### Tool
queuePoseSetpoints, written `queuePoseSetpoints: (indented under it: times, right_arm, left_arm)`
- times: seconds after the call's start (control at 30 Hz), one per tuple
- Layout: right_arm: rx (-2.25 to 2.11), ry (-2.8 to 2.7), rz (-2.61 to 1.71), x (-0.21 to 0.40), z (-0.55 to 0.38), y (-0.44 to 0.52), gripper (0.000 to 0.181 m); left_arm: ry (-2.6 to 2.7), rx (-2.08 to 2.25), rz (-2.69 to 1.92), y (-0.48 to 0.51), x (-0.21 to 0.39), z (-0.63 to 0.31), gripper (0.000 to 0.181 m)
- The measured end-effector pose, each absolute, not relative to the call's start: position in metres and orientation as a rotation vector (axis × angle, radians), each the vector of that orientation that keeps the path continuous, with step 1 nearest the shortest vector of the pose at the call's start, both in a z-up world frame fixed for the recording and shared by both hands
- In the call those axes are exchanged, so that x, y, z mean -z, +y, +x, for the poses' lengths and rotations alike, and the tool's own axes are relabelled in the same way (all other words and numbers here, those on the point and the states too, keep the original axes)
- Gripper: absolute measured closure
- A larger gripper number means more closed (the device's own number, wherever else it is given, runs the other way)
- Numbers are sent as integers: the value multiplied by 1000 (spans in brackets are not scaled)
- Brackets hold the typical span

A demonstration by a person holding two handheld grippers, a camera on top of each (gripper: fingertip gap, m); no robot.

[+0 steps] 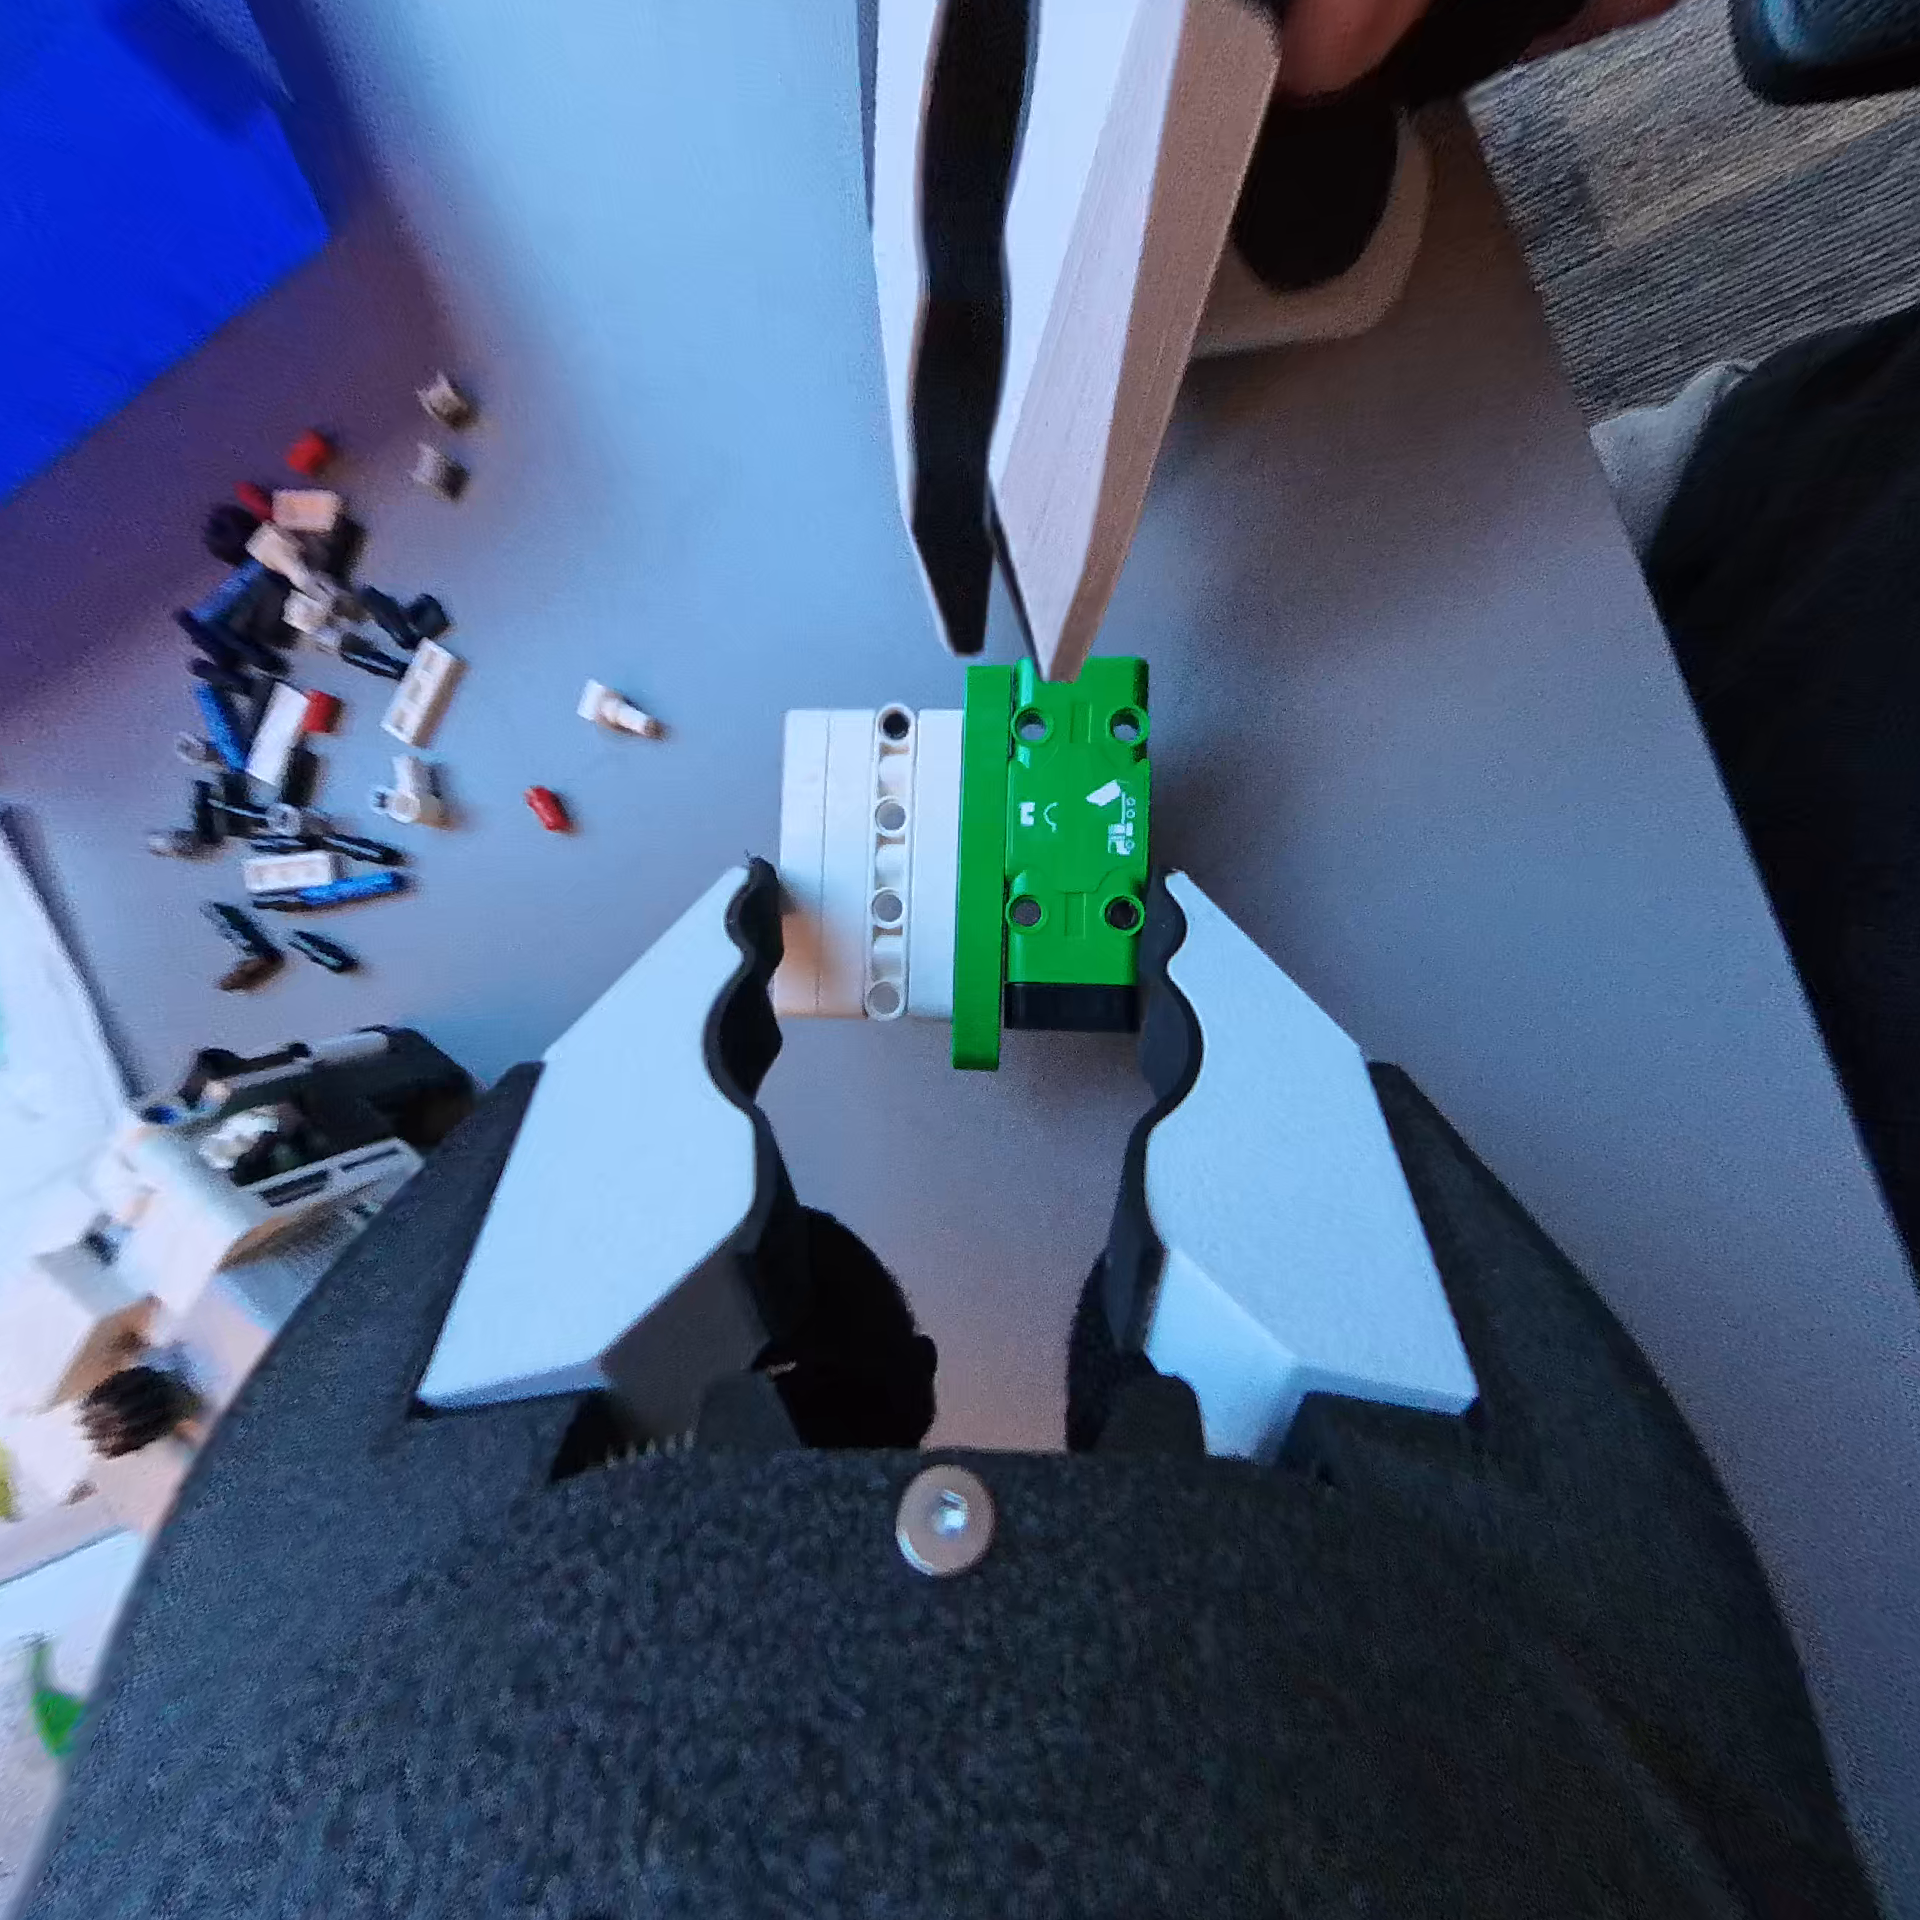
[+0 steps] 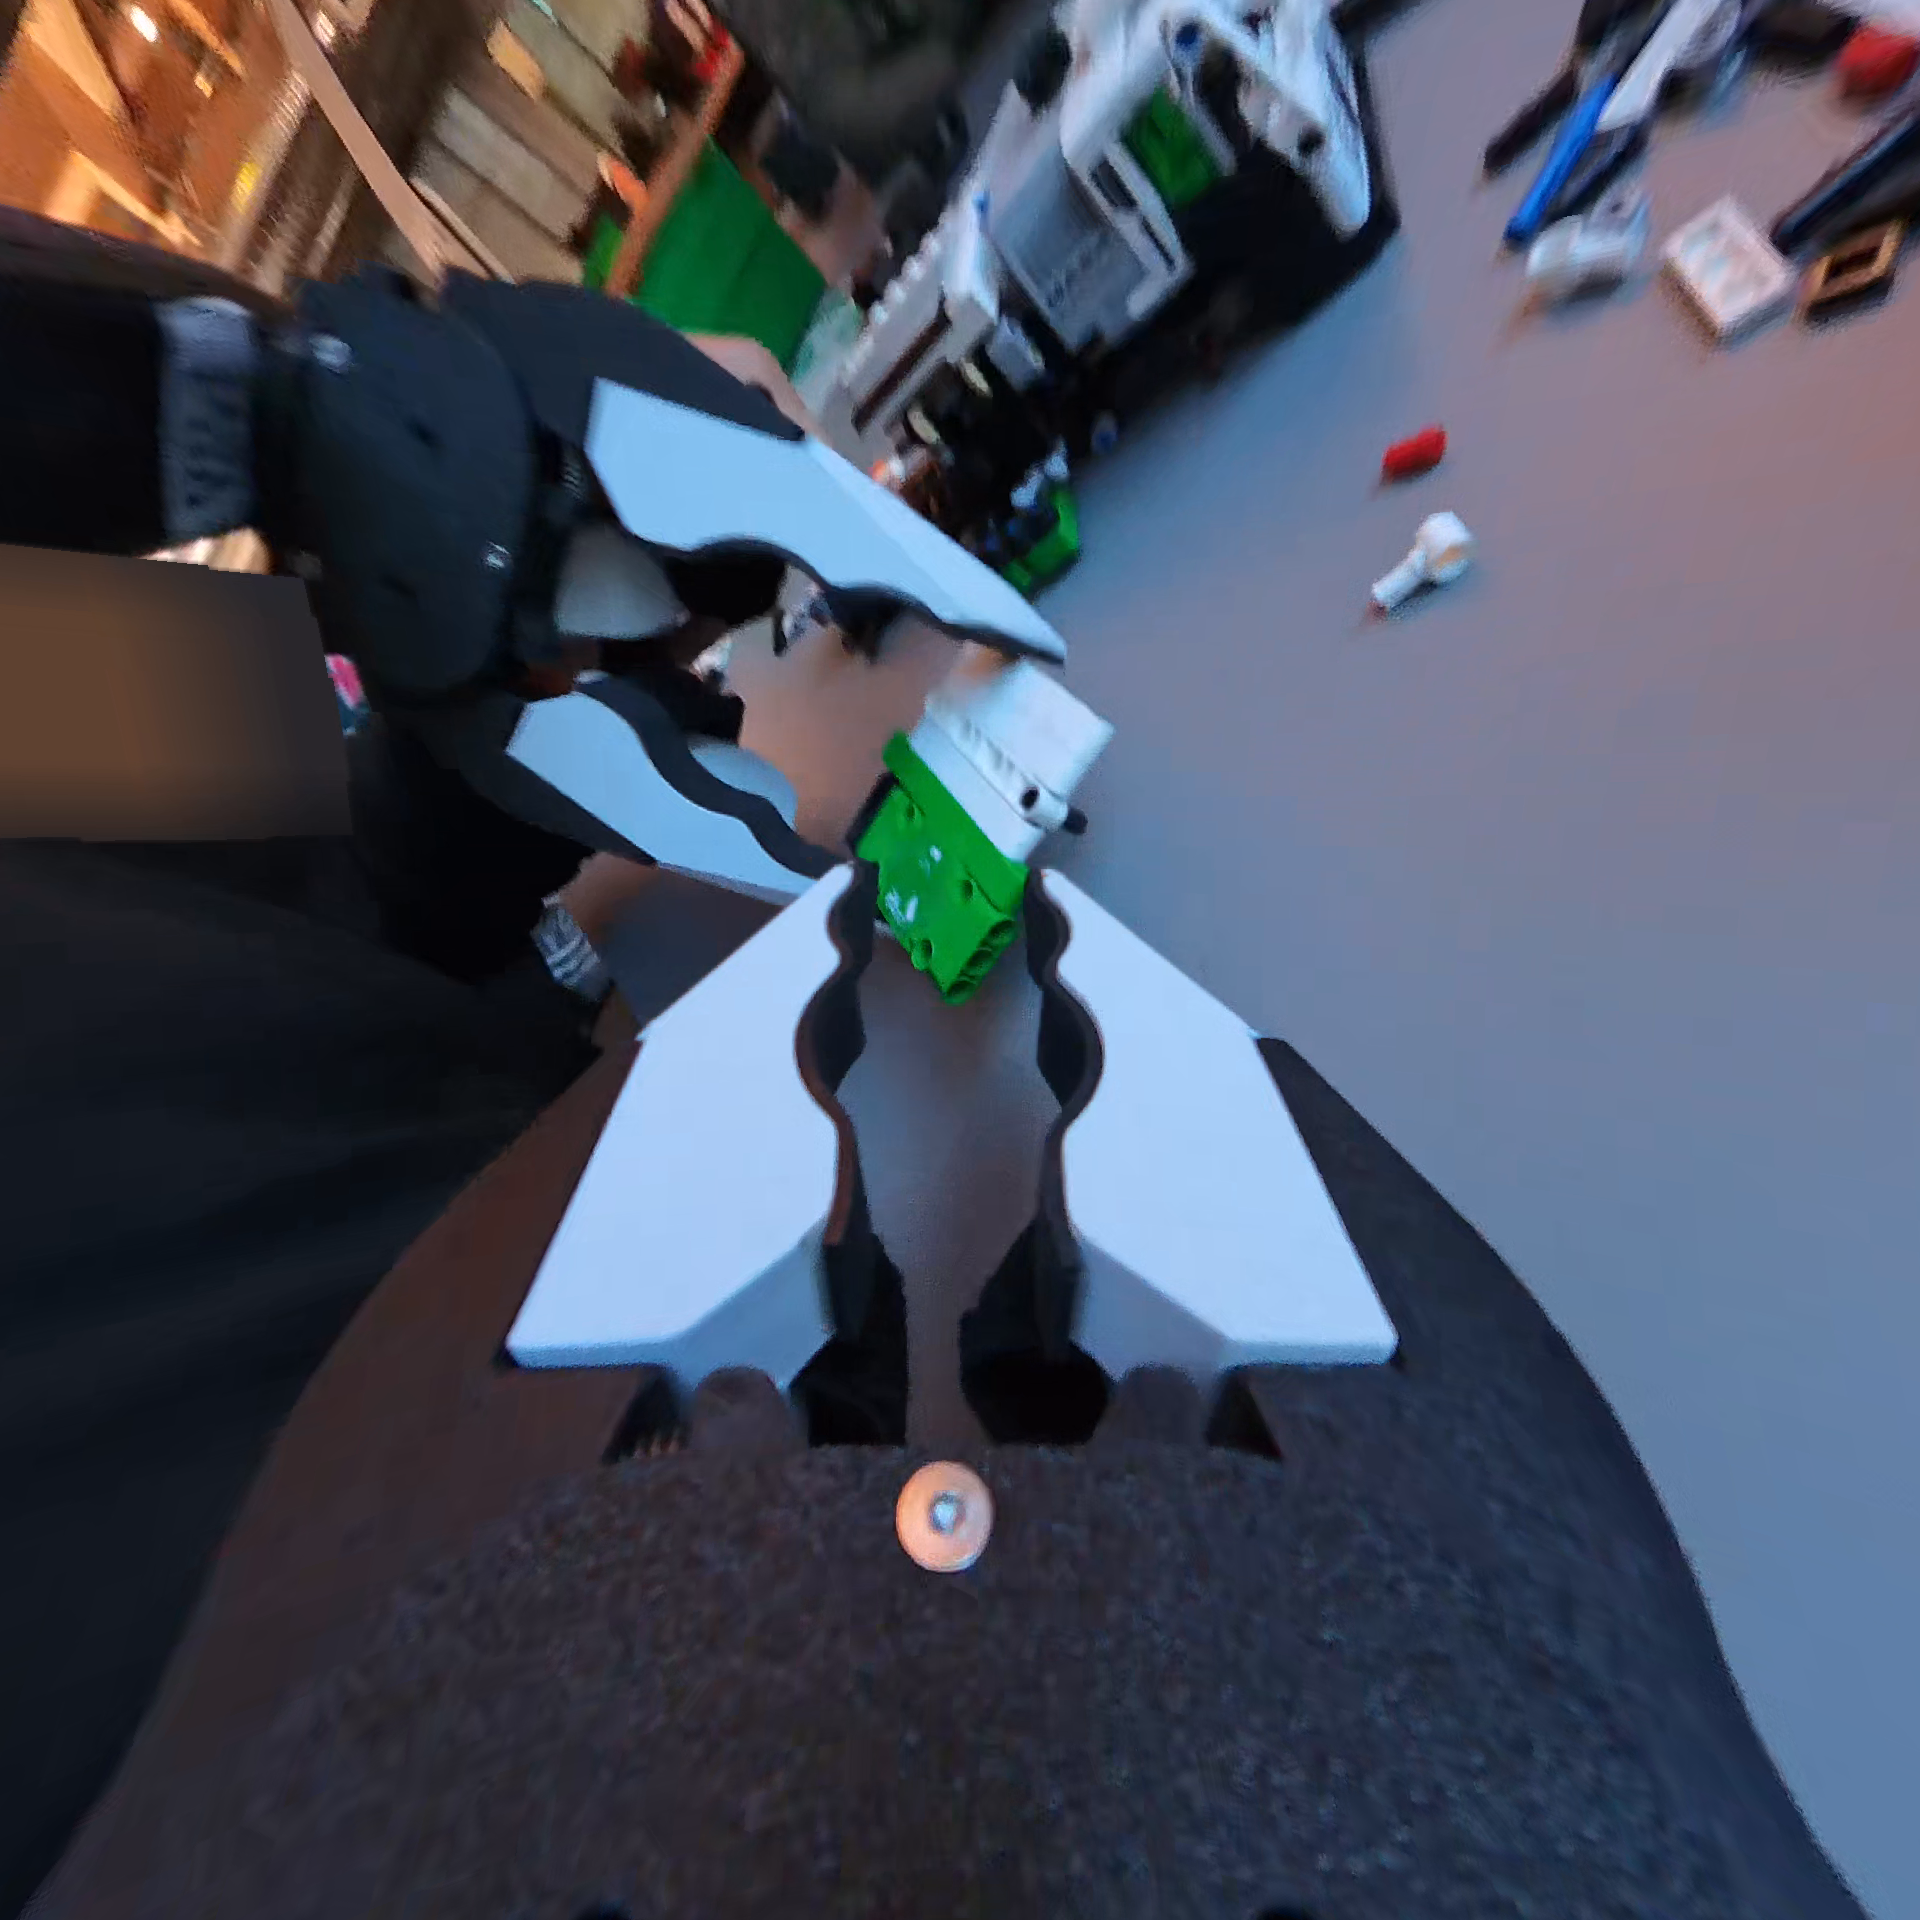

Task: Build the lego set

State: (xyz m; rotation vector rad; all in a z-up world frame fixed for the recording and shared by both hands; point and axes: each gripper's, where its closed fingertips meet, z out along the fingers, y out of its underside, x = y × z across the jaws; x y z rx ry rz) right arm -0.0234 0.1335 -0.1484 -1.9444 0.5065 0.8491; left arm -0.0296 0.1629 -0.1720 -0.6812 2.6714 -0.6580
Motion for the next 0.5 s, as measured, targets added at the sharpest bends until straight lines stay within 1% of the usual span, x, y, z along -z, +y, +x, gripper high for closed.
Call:
queuePoseSetpoints:
  times: [0.03,0.13,0.2,0.33,0.5]
  right_arm:
    - [-868,524,-1966,153,-24,134,151]
    - [-989,548,-1945,153,-25,137,155]
    - [-1050,551,-1915,149,-24,139,173]
    - [-1138,584,-1938,155,-27,142,175]
    - [-1109,615,-1996,164,-29,142,177]
  left_arm:
    - [2647,651,-642,163,170,-27,113]
    - [2628,695,-574,157,165,-29,113]
    - [2627,717,-563,156,163,-31,113]
    - [2635,743,-588,157,163,-35,113]
    - [2597,814,-644,157,165,-41,114]
